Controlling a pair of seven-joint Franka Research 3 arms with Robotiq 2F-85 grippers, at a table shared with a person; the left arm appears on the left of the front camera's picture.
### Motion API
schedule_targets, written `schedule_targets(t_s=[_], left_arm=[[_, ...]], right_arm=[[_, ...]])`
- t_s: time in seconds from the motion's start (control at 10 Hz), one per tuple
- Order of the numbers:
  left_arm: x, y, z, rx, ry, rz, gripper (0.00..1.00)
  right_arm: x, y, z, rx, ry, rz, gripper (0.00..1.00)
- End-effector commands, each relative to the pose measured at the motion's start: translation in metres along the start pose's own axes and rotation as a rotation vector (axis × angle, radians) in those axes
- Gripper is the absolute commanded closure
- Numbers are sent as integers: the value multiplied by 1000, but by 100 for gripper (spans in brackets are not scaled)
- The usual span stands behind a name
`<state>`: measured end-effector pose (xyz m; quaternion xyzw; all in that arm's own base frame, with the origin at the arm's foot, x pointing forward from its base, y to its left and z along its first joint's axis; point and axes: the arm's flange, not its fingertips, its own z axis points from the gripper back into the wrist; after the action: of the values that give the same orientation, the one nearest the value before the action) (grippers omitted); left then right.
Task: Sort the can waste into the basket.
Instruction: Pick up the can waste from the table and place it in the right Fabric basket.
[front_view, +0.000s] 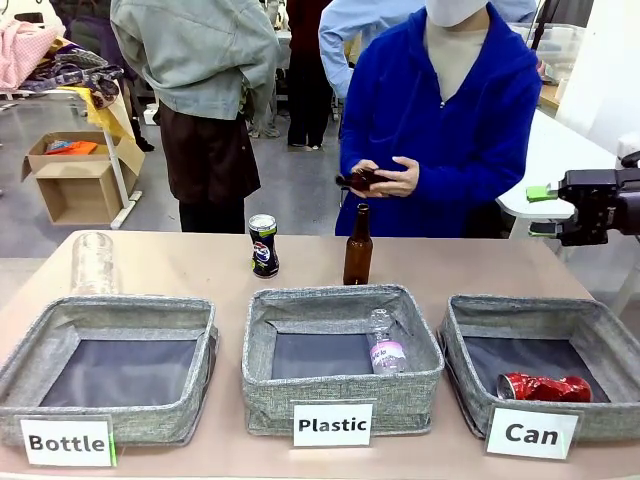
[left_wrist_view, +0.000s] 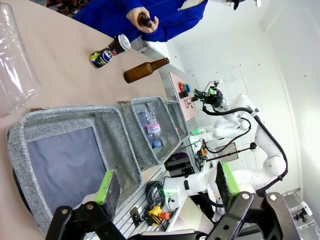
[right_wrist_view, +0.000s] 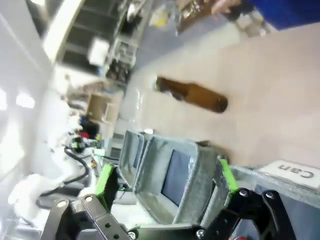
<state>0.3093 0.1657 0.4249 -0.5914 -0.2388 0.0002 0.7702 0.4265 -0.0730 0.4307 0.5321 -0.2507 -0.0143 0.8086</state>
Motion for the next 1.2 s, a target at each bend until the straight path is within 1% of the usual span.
schedule_targets(t_s=[0.0,0.5,0.6,0.7,0.8,0.9,1.0,1.1], left_arm=[[-1,0,1,-5,9,-23,0],[-1,0,1,-5,9,-23,0],[0,0,0,0,0,0,0],[-4,-10,32,-71,-1,-15,0],[-9,-24,67,-98,-57,-49,0],[-17,-42,104,-168,-82,-97,0],[-24,-52,125,-214,-107,-127,0],[-31,-57,136,-241,-110,-146,0]], right_arm=[[-7,7,-7,-49,113,116,0],[-7,7,-7,-49,113,116,0],[-7,7,-7,-49,113,116,0],[-7,7,-7,-49,113,116,0],[-7,7,-7,-49,113,116,0],[-7,7,-7,-49,113,116,0],[-7,7,-7,-49,113,116,0],[-7,7,-7,-49,113,116,0]])
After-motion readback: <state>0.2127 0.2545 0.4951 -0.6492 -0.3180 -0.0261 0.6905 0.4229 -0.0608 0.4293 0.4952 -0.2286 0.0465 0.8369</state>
